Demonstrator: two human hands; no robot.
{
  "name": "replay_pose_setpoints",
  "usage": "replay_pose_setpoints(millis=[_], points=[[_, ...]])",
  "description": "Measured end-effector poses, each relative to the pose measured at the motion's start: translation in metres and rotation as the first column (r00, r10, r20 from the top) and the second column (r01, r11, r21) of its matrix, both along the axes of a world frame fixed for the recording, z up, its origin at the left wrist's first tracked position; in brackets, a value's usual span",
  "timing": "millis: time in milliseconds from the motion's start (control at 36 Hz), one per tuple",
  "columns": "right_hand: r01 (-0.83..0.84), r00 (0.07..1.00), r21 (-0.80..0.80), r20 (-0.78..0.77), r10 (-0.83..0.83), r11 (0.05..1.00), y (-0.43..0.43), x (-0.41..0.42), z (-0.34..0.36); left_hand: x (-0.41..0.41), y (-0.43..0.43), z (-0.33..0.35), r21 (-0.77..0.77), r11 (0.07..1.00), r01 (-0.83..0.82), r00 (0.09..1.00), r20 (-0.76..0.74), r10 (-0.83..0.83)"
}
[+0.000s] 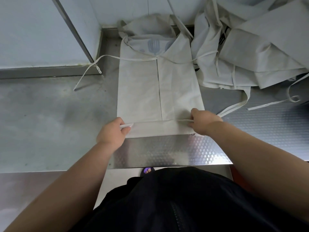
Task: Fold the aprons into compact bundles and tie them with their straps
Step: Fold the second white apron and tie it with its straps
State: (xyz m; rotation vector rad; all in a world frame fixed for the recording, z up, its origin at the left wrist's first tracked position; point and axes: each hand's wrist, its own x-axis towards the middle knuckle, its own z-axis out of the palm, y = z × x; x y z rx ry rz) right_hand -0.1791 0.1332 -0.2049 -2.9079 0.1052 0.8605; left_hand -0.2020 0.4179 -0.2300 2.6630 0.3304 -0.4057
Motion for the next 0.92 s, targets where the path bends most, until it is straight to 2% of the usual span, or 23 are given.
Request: replay_pose_setpoints(millis=[83,167,194,250,306,361,472,556,861,917], points=[[0.146,0.984,0.083,0.090,-0.154,0.986,-0.007,-0.006,-0.005,-0.003,-0.005,-0.004,-0.007,1.000,-0.006,0.999,0.041,0.006],[0.140,0.978,0.115,0.139,-0.156,0.983,-0.009,-0.016,-0.010,-0.009,-0.009,-0.008,0.110,0.991,0.081,0.981,0.169,-0.099],[0.096,0.979,0.073,0.172,-0.107,0.993,-0.009,-0.018,-0.010,-0.010,-0.010,-0.009,0.160,0.976,0.149,0.953,0.238,-0.185],[-0.078,0.968,-0.090,0.230,0.096,0.993,-0.007,-0.020,-0.010,-0.011,-0.011,-0.010,0.262,0.907,0.329,0.854,0.328,-0.404],[-0.281,0.917,-0.208,0.230,0.326,0.937,-0.004,-0.021,-0.011,-0.010,-0.009,-0.012,0.339,0.827,0.450,0.742,0.373,-0.557],[-0.362,0.889,-0.213,0.214,0.405,0.907,-0.003,-0.023,-0.013,-0.009,-0.009,-0.012,0.334,0.805,0.490,0.747,0.315,-0.585],[-0.368,0.911,-0.134,0.148,0.385,0.920,-0.007,-0.025,-0.013,-0.009,-0.020,0.000,0.226,0.830,0.510,0.830,0.122,-0.544],[-0.365,0.918,-0.096,0.126,0.375,0.926,-0.009,-0.023,-0.010,-0.008,-0.027,0.006,0.271,0.799,0.536,0.836,-0.038,-0.548],[-0.367,0.919,-0.012,0.148,0.364,0.930,-0.013,-0.007,-0.004,0.009,-0.018,0.012,0.230,0.800,0.554,0.826,-0.036,-0.562],[-0.369,0.922,0.005,0.132,0.365,0.930,-0.014,-0.005,-0.003,0.010,-0.013,0.011,0.168,0.828,0.535,0.841,-0.014,-0.541]])
